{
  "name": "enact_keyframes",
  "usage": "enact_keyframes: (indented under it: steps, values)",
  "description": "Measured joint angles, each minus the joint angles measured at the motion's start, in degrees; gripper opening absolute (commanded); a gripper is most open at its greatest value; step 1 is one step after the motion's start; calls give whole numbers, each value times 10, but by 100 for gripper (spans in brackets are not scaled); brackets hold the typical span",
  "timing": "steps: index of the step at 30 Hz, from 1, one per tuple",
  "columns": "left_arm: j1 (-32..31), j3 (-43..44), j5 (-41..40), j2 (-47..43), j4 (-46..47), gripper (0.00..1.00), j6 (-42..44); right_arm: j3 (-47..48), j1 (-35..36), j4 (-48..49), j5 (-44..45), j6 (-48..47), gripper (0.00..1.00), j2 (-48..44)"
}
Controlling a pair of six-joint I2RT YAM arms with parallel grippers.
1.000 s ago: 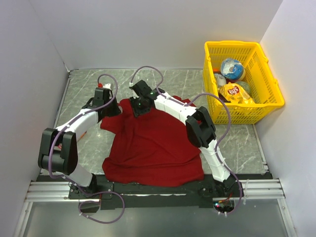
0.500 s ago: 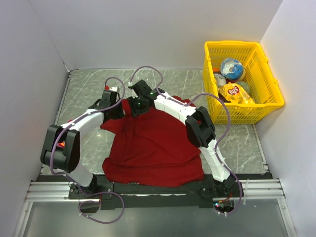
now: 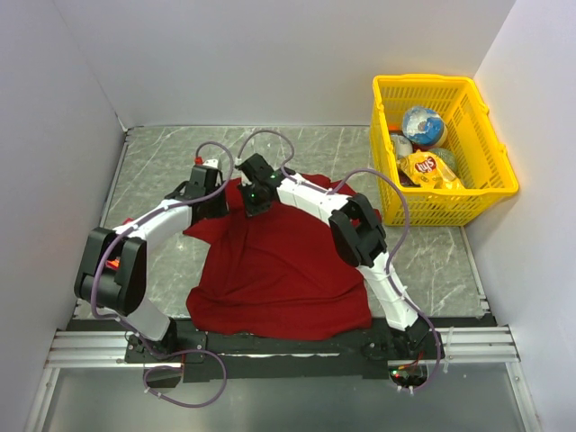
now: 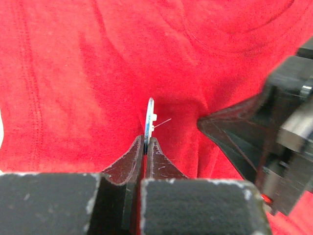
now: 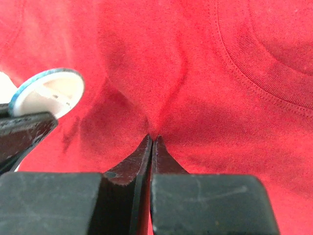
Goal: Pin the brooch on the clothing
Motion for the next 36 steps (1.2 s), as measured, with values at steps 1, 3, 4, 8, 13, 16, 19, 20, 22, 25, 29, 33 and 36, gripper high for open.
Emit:
enact_keyframes:
  steps: [1,3,4,8,13,16,19,20,22,25,29,33,36]
  values:
    - [-3,0,-2,1,0,1,4,-6,0,5,0,0,0,0]
    - [-9,0,-3,3,0,1,10,-20,0,16,2,-1,0,-2]
    - [-12,0,-3,5,1,1,13,-34,0,23,2,-2,0,-6]
    - [-22,0,-6,17,5,1,23,-64,-1,40,2,-10,0,-16]
    - [-26,0,-13,31,9,1,36,-136,-2,93,-14,-19,0,-64]
    - [-27,-8,-21,28,30,1,42,-185,-4,134,-41,-22,0,-100]
    - [-28,-32,-36,20,56,1,50,-216,-10,169,-72,-24,0,-126]
    - [-30,-39,-43,15,60,1,52,-221,-12,180,-83,-24,0,-133]
    - [-33,-48,-57,9,65,1,56,-225,-16,194,-100,-24,0,-137]
    - [-46,-50,-86,4,70,1,63,-225,-19,210,-115,-24,0,-138]
    - [-66,-50,-111,1,80,1,69,-225,-22,214,-129,-23,0,-137]
    - [-78,-52,-125,1,86,1,74,-225,-23,221,-146,-19,0,-136]
    - [-83,-64,-130,-3,94,1,76,-225,-24,232,-161,-14,0,-135]
